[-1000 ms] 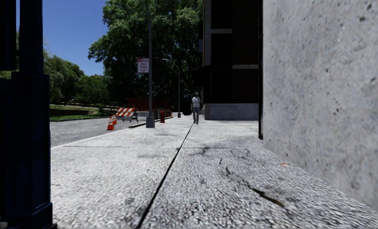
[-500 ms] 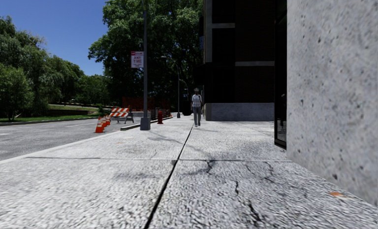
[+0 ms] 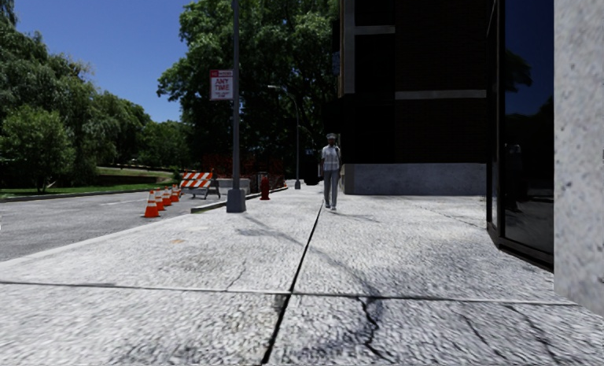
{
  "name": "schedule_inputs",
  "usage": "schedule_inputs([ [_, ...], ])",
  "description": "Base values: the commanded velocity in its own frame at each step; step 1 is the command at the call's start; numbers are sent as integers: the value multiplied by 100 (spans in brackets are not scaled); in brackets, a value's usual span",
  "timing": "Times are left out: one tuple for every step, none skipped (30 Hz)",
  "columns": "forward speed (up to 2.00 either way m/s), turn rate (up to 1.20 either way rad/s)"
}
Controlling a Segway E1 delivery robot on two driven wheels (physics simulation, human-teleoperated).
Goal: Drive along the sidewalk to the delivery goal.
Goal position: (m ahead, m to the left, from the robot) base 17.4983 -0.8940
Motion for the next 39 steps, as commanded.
schedule_inputs([
  [200,37],
  [200,37],
  [200,37],
  [200,37],
  [200,37],
  [200,37],
  [200,38],
  [200,38],
  [200,38],
  [200,38],
  [200,38],
  [200,38],
  [200,38],
  [200,38],
  [200,24],
  [200,0],
  [200,0],
  [200,0],
  [200,0],
  [200,0],
  [200,0],
  [200,0],
  [200,0],
  [200,0],
  [200,0],
  [200,0],
  [200,0],
  [200,0],
  [200,0],
  [200,0],
  [200,0],
  [200,0],
  [200,0],
  [200,0],
  [200,0],
  [200,0],
  [200,0],
  [200,0],
  [200,-3],
])
